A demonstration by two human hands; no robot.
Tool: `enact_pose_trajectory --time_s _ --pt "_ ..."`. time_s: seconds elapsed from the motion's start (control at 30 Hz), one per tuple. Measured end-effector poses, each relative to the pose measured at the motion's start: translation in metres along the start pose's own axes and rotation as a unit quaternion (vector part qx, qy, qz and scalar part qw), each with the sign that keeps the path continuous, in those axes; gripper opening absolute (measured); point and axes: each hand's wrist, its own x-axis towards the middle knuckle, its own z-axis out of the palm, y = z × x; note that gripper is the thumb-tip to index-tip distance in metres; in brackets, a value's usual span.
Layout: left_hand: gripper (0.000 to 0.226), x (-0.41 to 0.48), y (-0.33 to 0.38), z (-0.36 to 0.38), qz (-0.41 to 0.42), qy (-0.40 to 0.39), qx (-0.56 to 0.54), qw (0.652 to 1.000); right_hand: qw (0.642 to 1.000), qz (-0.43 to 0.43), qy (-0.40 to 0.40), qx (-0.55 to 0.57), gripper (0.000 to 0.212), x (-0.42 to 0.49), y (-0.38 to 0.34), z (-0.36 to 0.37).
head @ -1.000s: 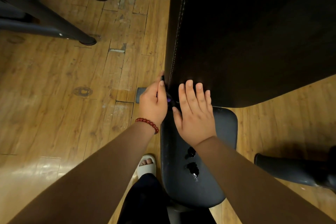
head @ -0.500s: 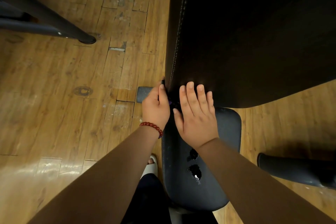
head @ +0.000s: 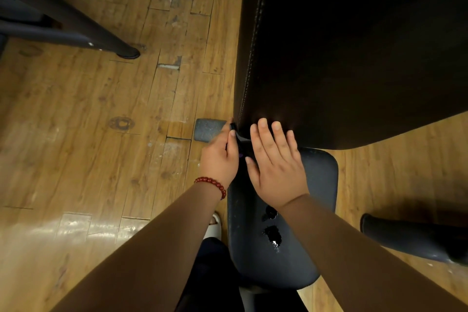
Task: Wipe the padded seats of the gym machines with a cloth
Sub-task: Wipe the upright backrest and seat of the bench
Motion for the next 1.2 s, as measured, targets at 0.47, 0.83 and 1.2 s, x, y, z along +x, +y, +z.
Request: enact_pose_trajectory --time_s 0.47,0.83,1.2 --pt "0.047 -0.040 -0.019 0.016 0.037 -0.059 0.136 0.988 0.979 0.043 -0.191 0.055 0.057 -0.046 0.022 -0.008" --pt "0.057 -0.040 -0.026 0.056 0.079 -0.155 0.364 0.915 0.953 0.065 -0.289 0.064 0.066 -0.062 0.047 0.018" --pt "0.049 -0.032 -0.016 0.086 0.039 -0.042 0.340 0.939 0.951 0.084 -0.295 0.047 0.062 -0.094 0.076 0.054"
